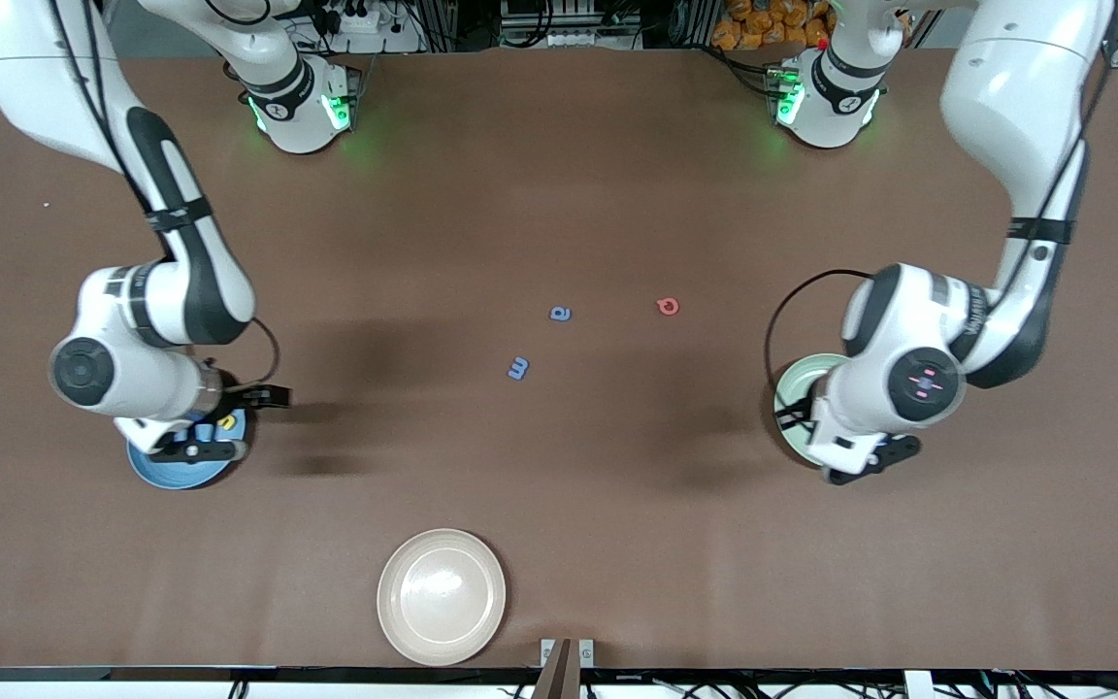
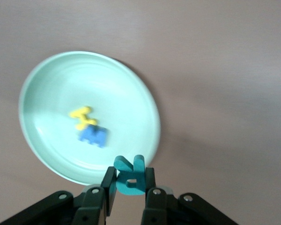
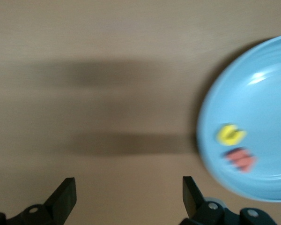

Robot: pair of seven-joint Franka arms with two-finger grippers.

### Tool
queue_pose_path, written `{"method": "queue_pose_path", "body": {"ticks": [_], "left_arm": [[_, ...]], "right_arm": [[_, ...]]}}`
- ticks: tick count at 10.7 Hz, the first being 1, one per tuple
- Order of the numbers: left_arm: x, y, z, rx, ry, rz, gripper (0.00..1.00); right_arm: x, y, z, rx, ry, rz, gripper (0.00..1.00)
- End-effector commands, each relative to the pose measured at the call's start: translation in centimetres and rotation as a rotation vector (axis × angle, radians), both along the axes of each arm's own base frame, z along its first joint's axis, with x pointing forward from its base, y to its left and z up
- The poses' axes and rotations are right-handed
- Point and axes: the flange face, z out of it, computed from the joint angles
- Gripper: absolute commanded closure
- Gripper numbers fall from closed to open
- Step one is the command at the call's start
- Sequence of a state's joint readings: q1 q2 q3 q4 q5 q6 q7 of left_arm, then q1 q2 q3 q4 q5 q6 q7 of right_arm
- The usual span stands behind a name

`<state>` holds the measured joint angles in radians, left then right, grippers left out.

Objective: Sort upper and lower case letters into plates
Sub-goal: 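Release the R on the green plate while the right gripper grasps blue e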

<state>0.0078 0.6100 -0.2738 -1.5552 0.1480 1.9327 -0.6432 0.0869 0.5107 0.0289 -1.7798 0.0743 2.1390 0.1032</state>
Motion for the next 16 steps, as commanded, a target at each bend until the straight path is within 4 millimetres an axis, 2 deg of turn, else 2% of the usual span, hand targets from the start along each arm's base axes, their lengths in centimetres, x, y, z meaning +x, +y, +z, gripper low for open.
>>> {"method": "queue_pose_path", "body": {"ticks": [1, 4, 6, 8, 10, 11, 12, 13, 16], "left_arm": [[-1.8, 2.0, -2.2, -0.023, 0.069, -0.021, 1.0], [-1.7, 5.5, -4.4, -0.04, 0.108, -0.026, 1.0], [-1.7, 5.6, -4.9, -0.043, 0.114, -0.023, 1.0], [-1.7, 5.6, -5.2, -0.044, 0.12, -0.024, 0.89], [-1.8, 5.6, -5.3, -0.044, 0.122, -0.024, 0.84], [-1.7, 5.6, -5.4, -0.042, 0.121, -0.026, 0.79], [-1.7, 5.7, -5.6, -0.036, 0.123, -0.036, 0.52], [-1.7, 5.7, -5.7, -0.035, 0.123, -0.038, 0.01], [-1.4, 4.6, -4.4, -0.033, 0.1, -0.049, 0.0]], "right_arm": [[-0.5, 5.9, 0.1, -0.008, 0.015, -0.102, 0.0], [-2.5, 14.1, -0.7, 0.004, 0.027, -0.216, 0.0], [-4.1, 20.4, -2.0, 0.014, 0.017, -0.293, 0.0], [-6.8, 27.9, -4.5, 0.012, -0.024, -0.406, 0.0], [-8.3, 33.4, -5.7, 0.028, -0.048, -0.511, 0.0], [-8.6, 35.2, -5.9, 0.027, -0.048, -0.539, 0.0], [-8.7, 36.2, -6.1, 0.024, -0.051, -0.557, 0.0], [-8.5, 36.2, -6.6, 0.019, -0.052, -0.56, 0.0], [-8.5, 35.9, -7.3, -0.022, -0.08, -0.527, 0.0]]}}
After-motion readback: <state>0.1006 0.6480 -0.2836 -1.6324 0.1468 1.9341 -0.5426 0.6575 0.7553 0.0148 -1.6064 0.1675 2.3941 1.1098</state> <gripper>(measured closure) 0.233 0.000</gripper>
